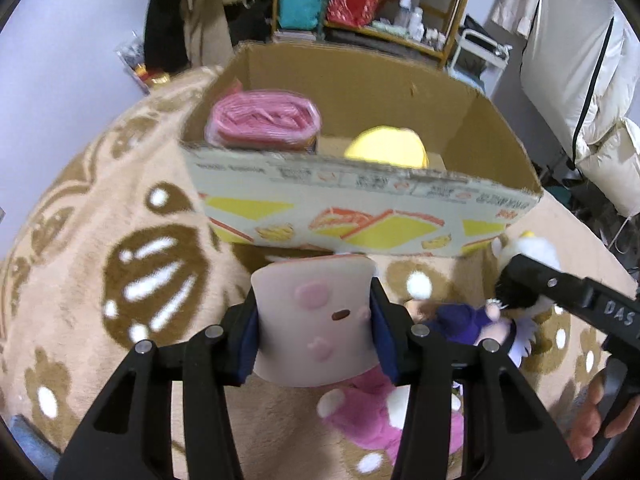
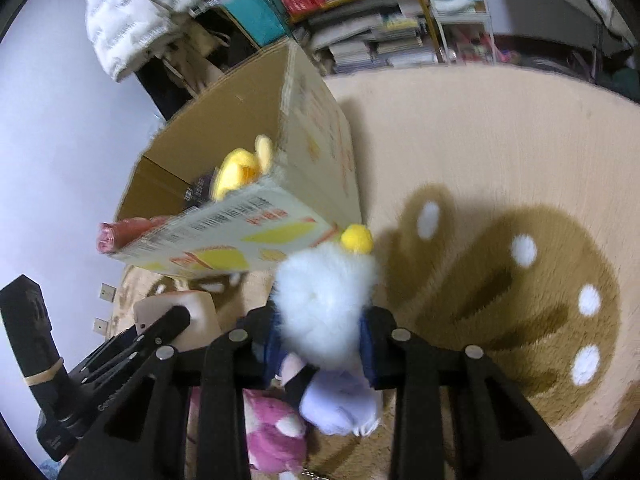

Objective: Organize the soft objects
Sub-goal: 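Close the left tool on the pink tofu plush while the right tool grips the white fluffy plush, then carry both plushes over the box and open both tools to drop them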

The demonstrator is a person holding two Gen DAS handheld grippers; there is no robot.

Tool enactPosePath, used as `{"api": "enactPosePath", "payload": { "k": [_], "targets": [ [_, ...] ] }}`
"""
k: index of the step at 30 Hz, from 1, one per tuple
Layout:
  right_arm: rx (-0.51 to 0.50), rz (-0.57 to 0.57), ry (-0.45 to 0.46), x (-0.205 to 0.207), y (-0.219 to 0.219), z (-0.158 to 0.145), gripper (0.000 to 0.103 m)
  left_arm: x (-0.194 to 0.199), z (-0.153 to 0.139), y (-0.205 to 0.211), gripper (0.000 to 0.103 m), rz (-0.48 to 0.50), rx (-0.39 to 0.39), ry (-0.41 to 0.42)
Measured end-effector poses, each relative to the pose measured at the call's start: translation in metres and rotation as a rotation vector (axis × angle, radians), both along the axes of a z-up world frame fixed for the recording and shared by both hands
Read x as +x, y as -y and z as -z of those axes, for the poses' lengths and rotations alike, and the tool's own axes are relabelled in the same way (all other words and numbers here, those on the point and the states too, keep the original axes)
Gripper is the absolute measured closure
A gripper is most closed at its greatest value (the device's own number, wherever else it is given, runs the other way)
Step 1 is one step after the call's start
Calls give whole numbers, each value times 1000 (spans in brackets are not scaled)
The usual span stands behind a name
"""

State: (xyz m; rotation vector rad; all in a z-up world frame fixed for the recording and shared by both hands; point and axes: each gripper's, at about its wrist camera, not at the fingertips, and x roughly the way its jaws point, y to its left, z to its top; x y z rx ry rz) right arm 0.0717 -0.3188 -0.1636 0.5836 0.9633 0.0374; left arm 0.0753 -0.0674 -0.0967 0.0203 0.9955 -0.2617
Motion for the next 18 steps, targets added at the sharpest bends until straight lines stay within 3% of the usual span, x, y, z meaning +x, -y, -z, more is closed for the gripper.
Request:
{"api": "enactPosePath", "payload": {
  "k": [11,18],
  "targets": [
    [-52,-13,272,-21,-20,-67,69,-26,-54,-14,57,-50,53,214],
    [-114,-23,386,-33,-31,-100,69,-35,-93,-20,56,-70,69,357]
  ]
}}
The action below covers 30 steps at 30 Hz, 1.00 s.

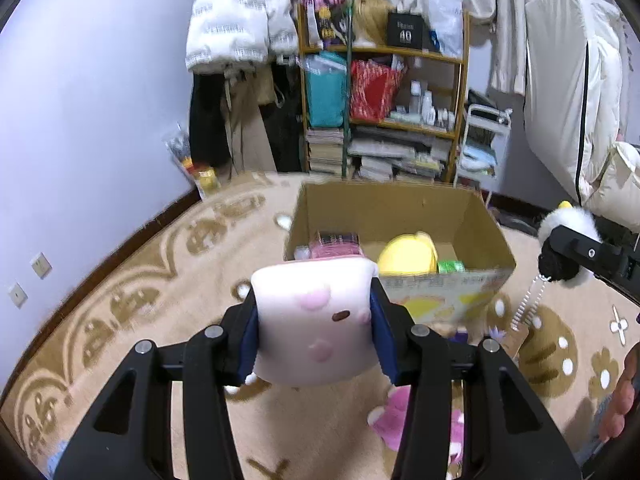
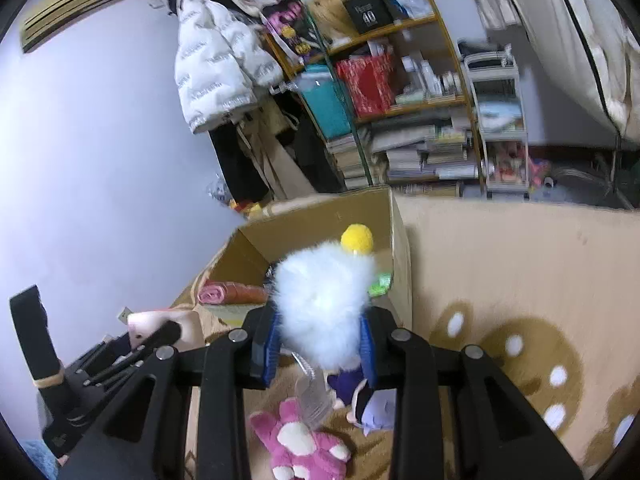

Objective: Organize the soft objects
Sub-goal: 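Carry both plushes over the box and open both tools to drop them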

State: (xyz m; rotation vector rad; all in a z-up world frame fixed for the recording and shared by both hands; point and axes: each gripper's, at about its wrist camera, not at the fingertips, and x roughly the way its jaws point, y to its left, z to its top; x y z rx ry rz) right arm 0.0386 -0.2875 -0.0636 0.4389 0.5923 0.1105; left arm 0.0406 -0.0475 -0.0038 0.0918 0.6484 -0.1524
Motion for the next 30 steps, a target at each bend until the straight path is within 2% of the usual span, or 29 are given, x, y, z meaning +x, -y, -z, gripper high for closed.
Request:
{"api": "enactPosePath", "payload": {
  "k": [7,12,22,30],
  "targets": [
    [-45,6,82,0,-3,-21,69,9,-27,-2,56,12,-2,96],
    [-65,6,128,12,-4,-32,69,25,-38,1,56,21,-7,132],
    [-98,-24,187,50,-9,-35,69,60,-32,19,56,68,21,123],
    [-98,-62,171,72,-12,-25,68,73,-23,35,56,105,42,105]
  ]
}}
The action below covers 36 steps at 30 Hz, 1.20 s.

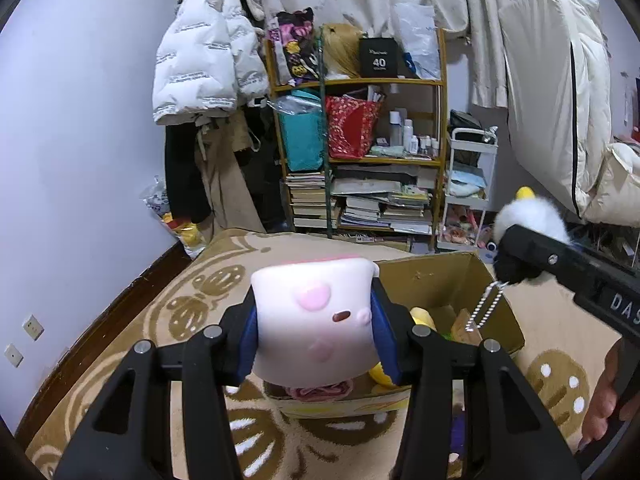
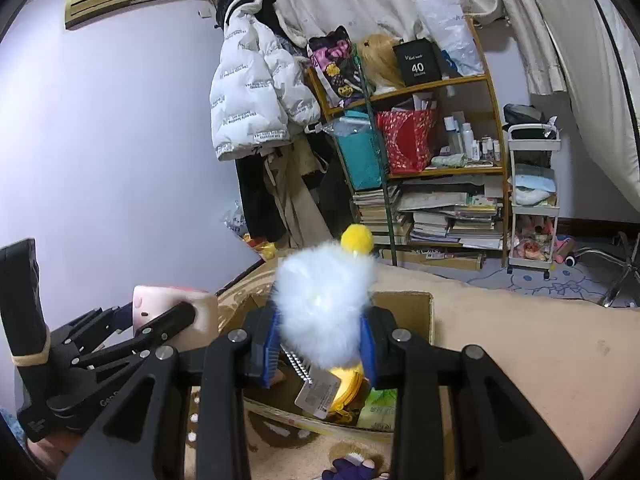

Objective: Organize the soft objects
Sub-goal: 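Carry both plushes over the box and open both tools to drop them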

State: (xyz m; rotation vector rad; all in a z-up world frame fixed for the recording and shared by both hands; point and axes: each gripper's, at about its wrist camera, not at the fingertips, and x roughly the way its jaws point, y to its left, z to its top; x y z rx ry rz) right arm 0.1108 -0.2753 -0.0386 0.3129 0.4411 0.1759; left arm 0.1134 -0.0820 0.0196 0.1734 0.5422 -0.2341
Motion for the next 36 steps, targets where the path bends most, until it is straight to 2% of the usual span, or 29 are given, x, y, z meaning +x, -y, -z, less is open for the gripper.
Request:
{"api": "enactPosePath", "payload": {
  "k": [7,11,22,30,34,36],
  "targets": [
    [43,-21,-47,10,4,18,68,5,8,12,55,43,15,-9],
    [52,-31,-69,13,7,28,68,13,16,23,55,74,24,-43],
    [112,-16,-167,26,25,62,67,23,39,31,54,91,38,-97],
    [122,-20,-190,28,27,69,65,28,41,29,45,80,16,-106],
    [109,-24,-198,28,26,70,65,32,47,26,41,56,17,-157],
    [98,-28,-201,27,25,71,64,30,48,22,30,34,12,-145]
  ]
}}
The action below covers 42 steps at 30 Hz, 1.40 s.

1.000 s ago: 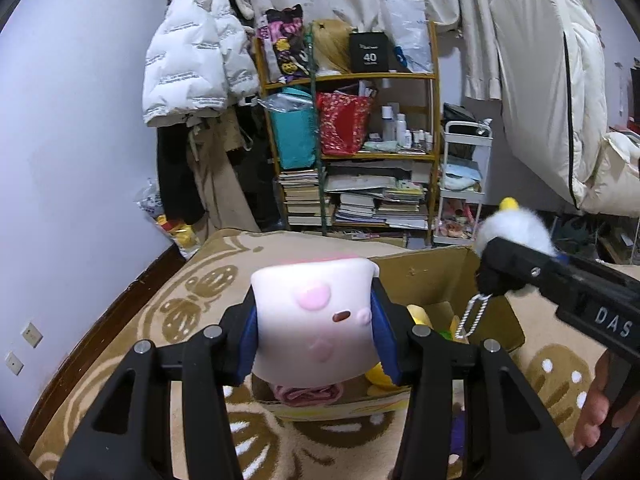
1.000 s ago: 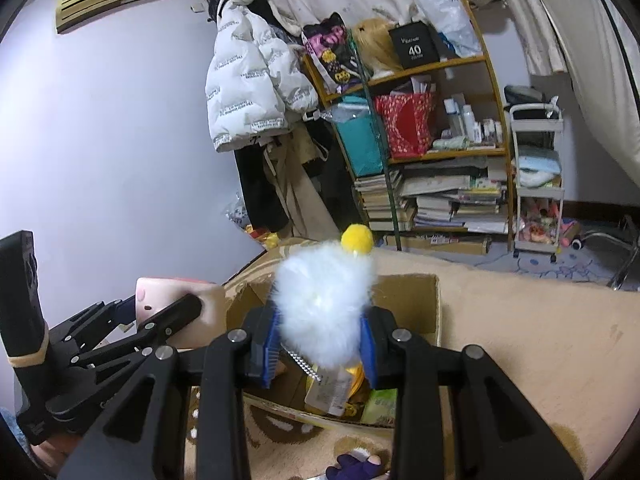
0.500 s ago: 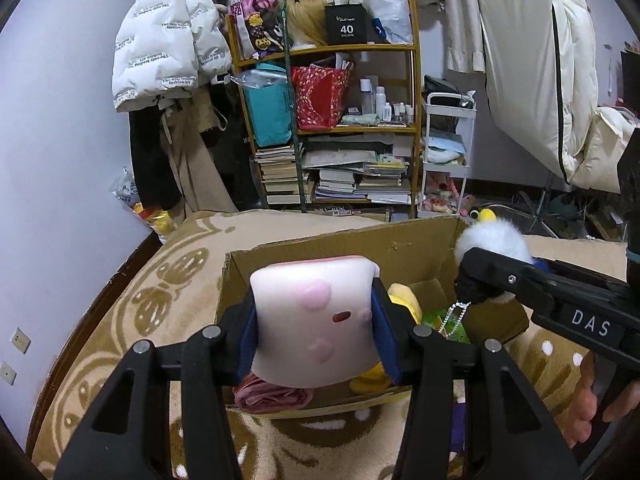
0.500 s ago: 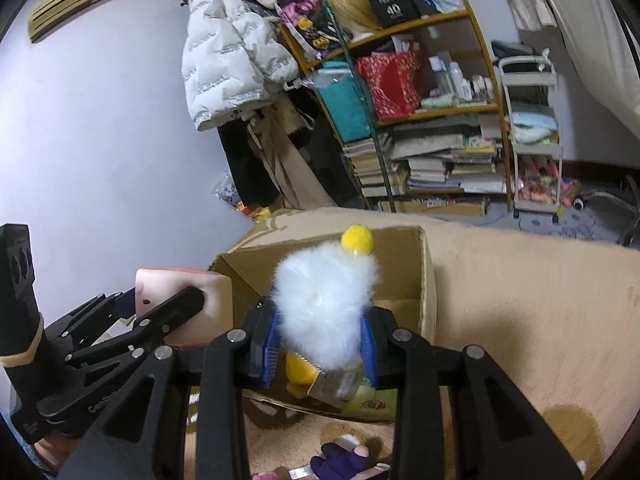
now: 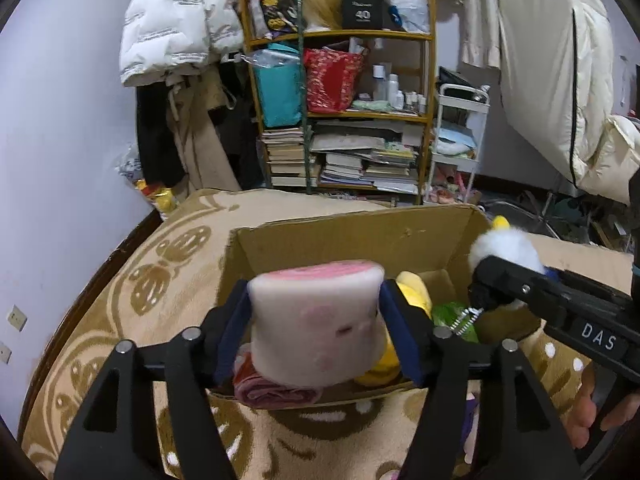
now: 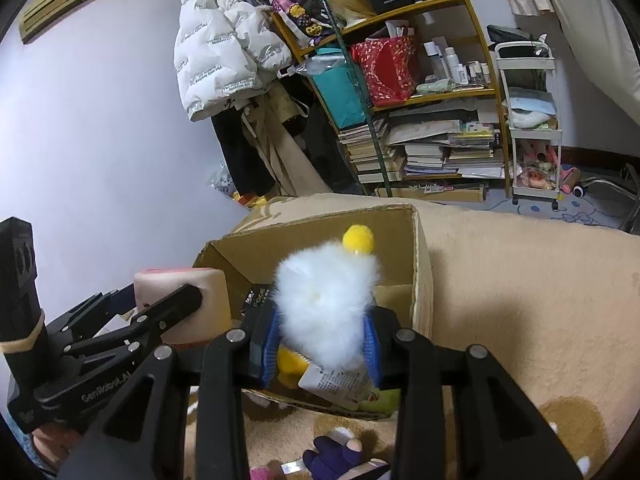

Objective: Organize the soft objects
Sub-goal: 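Carry both plushes over the box and open both tools to drop them, then lower the left tool to the pink bear while the right tool approaches the purple-haired doll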

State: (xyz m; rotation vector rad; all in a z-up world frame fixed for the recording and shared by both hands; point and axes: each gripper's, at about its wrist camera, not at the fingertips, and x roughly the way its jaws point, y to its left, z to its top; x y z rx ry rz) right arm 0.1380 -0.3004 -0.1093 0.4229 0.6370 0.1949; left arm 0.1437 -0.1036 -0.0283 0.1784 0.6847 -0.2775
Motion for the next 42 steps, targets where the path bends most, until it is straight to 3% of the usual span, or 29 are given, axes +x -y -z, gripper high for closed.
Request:
{"api": "enactPosePath", "payload": {
  "k": [3,6,12,14,19,28,34,42],
  "targets": [
    [-2,0,-15,-1,0,1,63,-5,-5,-3,18,-12,-3,35],
    [3,-3,-8,-4,1,-2,58,-9,-11,-6,15,-26,8,48],
    [-18,16,11,-16,1,-16,31,-21,-19,-15,6,-75,32,59],
    [-17,27,17,-22,2,-23,16,-28,-22,-18,5,-80,35,51],
    [-9,53,46,-44,5,-38,1,-46,-35,-27,2,-85,-3,27],
    [-19,51,43,-83,-1,-56,0,-88,-52,-41,1,-99,-23,-19],
    [1,36,20,-102,-5,-60,0,-112,-44,-41,1,-88,-2,-88],
    [-23,22,-45,-120,-9,-56,0,-124,-30,-45,1,-97,-37,-183]
  ]
}}
